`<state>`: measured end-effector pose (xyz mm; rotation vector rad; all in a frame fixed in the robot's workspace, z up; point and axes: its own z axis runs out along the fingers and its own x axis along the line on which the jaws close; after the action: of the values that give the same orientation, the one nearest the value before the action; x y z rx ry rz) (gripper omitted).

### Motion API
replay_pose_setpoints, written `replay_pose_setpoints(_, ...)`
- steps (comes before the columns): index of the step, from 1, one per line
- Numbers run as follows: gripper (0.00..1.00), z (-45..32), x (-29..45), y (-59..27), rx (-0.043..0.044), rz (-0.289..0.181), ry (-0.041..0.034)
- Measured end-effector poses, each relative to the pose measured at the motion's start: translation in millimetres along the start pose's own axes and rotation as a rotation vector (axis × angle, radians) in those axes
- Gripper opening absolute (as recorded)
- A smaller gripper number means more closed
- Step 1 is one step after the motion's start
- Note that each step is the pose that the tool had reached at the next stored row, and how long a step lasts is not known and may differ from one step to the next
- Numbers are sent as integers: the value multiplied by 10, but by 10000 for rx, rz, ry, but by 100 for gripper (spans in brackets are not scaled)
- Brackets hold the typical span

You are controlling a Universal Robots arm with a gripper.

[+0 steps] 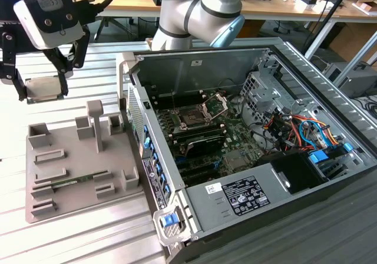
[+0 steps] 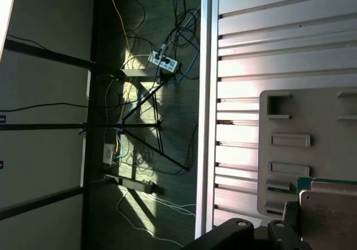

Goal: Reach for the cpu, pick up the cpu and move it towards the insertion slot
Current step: 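Pick up the cpu and move it towards the insertion slot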

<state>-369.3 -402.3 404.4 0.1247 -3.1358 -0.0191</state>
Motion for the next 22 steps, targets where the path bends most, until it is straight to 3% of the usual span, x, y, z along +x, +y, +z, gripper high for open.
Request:
replay_pose_setpoints(5, 55, 0, -20, -1, 0, 0, 0)
replay_pose_setpoints(9, 55, 0, -137, -11, 0, 0, 0)
replay_pose_setpoints(22, 55, -1, -186, -15, 0, -1, 0)
